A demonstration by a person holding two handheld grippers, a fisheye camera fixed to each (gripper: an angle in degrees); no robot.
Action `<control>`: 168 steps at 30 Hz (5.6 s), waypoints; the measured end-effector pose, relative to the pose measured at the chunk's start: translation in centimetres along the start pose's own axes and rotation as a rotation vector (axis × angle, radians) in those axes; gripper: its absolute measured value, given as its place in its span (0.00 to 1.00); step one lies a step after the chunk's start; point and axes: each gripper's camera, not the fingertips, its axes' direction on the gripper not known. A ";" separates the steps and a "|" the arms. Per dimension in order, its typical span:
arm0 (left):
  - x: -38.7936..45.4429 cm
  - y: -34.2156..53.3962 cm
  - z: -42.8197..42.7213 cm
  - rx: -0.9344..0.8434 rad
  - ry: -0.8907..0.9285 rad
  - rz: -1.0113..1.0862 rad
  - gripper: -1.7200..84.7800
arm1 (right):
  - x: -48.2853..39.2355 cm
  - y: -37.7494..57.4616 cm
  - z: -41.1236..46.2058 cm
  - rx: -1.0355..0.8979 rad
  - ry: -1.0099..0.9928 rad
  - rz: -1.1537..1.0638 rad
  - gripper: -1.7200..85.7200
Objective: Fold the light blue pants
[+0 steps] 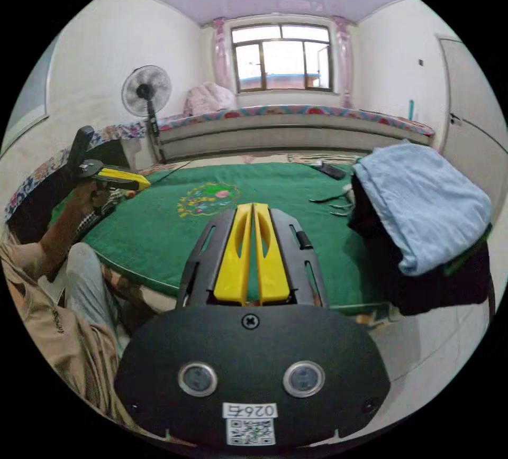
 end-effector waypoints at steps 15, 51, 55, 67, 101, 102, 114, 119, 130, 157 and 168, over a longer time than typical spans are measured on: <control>12.2 -31.4 25.3 0.100 0.397 0.128 0.24 | 28.4 -0.5 -8.1 0.057 0.558 0.266 0.16; -19.8 2.2 -12.0 0.696 0.044 -0.349 0.01 | -6.3 -19.5 2.9 0.162 -0.455 -0.181 0.00; -21.0 9.0 -17.7 0.814 0.042 -0.336 0.01 | -11.3 -20.0 7.6 0.121 -0.696 -0.149 0.00; -22.1 13.0 4.2 0.215 0.561 0.043 0.02 | -13.2 -6.8 25.9 -0.308 0.023 -0.245 0.02; -35.9 26.9 7.6 0.050 0.294 -0.458 0.02 | -30.6 -0.3 38.0 -0.535 -0.687 -0.520 0.00; -36.2 27.3 6.8 0.084 0.284 -0.467 0.03 | -29.8 -0.8 37.9 -0.521 -0.687 -0.499 0.00; -41.1 37.6 -2.9 0.392 -0.208 -0.890 0.23 | -13.2 -7.2 36.1 -0.342 -0.679 -0.059 0.00; -42.0 36.4 -0.2 0.215 -0.269 -0.865 0.25 | -2.9 -8.9 34.0 -0.211 -0.556 0.176 0.00; -41.7 35.5 0.6 0.052 -0.296 -0.856 0.28 | 9.3 -9.2 28.5 -0.029 -0.002 0.479 0.07; -36.1 50.3 -19.5 0.676 -0.532 -1.152 0.22 | 20.4 -5.8 20.7 -0.001 0.364 0.792 0.10; -36.6 36.3 -6.5 0.052 -0.382 -0.706 0.17 | 18.6 -7.5 24.2 -0.110 0.176 0.444 0.08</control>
